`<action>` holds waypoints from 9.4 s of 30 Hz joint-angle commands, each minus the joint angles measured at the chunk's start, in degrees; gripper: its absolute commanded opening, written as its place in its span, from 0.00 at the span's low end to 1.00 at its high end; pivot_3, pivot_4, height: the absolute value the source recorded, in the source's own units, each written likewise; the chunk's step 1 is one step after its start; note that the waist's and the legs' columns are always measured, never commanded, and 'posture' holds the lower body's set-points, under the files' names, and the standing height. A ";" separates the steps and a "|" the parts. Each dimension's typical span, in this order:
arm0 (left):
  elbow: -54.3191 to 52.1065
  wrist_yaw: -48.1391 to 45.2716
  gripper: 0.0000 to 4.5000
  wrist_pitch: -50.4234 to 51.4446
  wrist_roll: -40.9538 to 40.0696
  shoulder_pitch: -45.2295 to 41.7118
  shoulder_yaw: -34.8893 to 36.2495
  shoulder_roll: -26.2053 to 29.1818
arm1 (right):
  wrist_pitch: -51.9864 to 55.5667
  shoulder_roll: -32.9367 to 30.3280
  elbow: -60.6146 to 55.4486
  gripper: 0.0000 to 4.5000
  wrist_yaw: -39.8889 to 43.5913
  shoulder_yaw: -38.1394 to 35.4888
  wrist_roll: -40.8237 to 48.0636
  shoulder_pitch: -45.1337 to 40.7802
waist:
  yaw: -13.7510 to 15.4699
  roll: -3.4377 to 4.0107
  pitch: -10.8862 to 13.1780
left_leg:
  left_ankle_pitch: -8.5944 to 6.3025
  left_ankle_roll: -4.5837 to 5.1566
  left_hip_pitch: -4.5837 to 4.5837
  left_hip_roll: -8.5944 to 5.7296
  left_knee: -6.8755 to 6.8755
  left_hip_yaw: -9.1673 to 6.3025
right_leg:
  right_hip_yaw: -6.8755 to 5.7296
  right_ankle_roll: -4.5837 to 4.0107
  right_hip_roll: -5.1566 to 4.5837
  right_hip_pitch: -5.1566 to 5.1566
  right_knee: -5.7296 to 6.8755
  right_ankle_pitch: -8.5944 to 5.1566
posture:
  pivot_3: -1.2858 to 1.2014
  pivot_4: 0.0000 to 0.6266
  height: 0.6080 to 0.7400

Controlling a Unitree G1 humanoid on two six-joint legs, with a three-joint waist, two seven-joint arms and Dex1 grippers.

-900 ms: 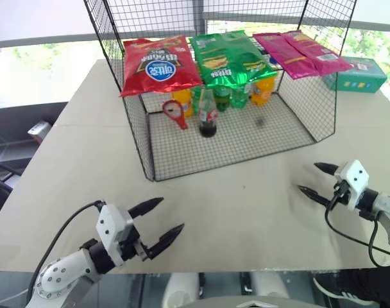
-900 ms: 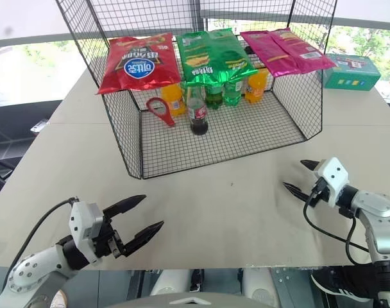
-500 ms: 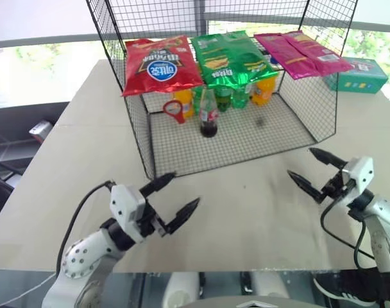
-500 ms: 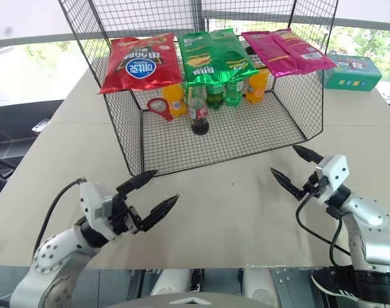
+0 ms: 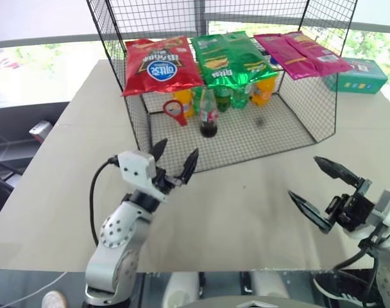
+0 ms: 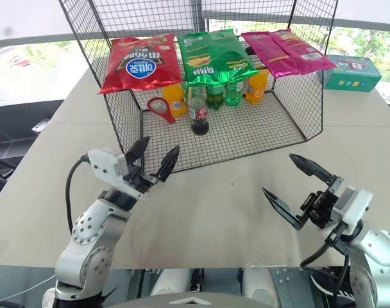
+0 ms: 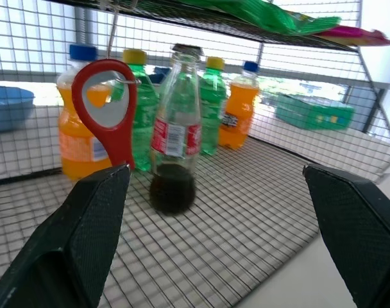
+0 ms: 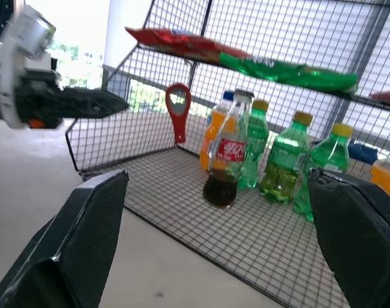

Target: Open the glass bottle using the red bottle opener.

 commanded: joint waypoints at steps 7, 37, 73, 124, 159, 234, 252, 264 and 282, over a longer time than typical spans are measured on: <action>6.17 8.34 0.99 1.57 6.07 -10.50 -0.72 -4.31 | 1.98 -1.35 -1.53 1.00 0.63 1.66 2.51 -1.56 | -0.06 -0.02 0.01 | 0.00 0.00 -0.01 -0.06 0.05 -0.01 | -0.01 0.00 0.00 0.03 -0.01 0.00 | 0.52 0.24 1.00; 16.56 11.46 0.29 0.66 11.74 -22.39 0.45 -7.66 | -7.51 -1.45 5.46 1.00 5.59 1.64 -0.65 -0.19 | 0.03 -0.05 0.03 | 0.00 0.00 -0.04 -0.10 0.06 -0.05 | -0.04 0.06 0.06 0.03 -0.02 0.04 | 0.52 0.24 1.00; 12.43 15.99 0.34 5.20 15.56 -20.79 0.69 -7.95 | -7.15 -1.67 4.83 1.00 3.23 3.31 -2.18 -1.18 | 0.04 -0.05 0.03 | 0.00 -0.01 -0.05 -0.08 0.06 -0.06 | -0.04 0.06 0.06 0.03 -0.02 0.05 | 0.52 0.24 1.00; 13.88 3.68 0.05 2.25 10.33 -21.80 2.08 -2.22 | -4.34 -2.37 3.53 1.00 0.03 4.22 -3.33 -1.50 | 0.01 -0.04 0.03 | 0.01 -0.01 -0.04 -0.06 0.07 -0.05 | -0.05 0.05 0.06 0.03 -0.01 0.04 | 0.52 0.24 1.00; 9.15 -10.80 0.05 19.33 -29.47 -21.93 10.40 4.74 | -1.73 -1.33 3.67 1.00 -2.98 4.98 -5.76 -2.61 | 0.07 -0.04 0.02 | 0.02 -0.03 -0.05 -0.08 0.09 -0.06 | -0.05 0.04 0.05 0.03 0.00 0.03 | 0.52 0.24 1.00; 2.62 -14.73 0.65 20.86 -53.77 -7.32 5.76 8.53 | 67.13 1.59 8.07 0.00 -35.29 12.31 51.28 -38.49 | -0.55 -0.14 0.12 | 0.09 -0.15 -0.24 0.02 0.05 -0.23 | -0.15 -0.03 0.11 -0.07 -0.09 0.00 | 0.52 0.24 1.00; 20.73 7.50 0.99 5.61 4.20 -23.43 -10.17 0.72 | 59.91 -3.89 6.89 0.00 -33.39 2.47 37.24 -29.32 | -0.41 -0.16 0.14 | 0.05 -0.08 -0.37 -0.04 -0.19 -0.06 | 0.02 0.22 0.11 -0.36 -0.17 0.14 | 0.52 0.24 1.00; 33.67 12.47 0.99 0.34 14.20 -33.31 -8.70 -5.82 | 59.13 -4.06 5.16 0.00 -33.39 1.73 35.46 -28.14 | 0.03 -0.17 0.14 | 0.07 -0.09 -1.07 -0.08 -0.08 -0.16 | -0.09 0.25 0.15 -0.92 -0.15 0.16 | 0.52 0.24 1.00; 58.71 9.81 0.81 -9.45 15.83 -47.95 -3.48 -7.65 | 58.30 -3.51 3.88 0.00 -33.43 1.54 34.53 -27.74 | 0.02 -0.17 0.14 | 0.07 -0.09 -1.09 -0.10 -0.04 -0.16 | -0.14 0.27 0.17 -0.92 -0.13 0.18 | 0.52 0.24 1.00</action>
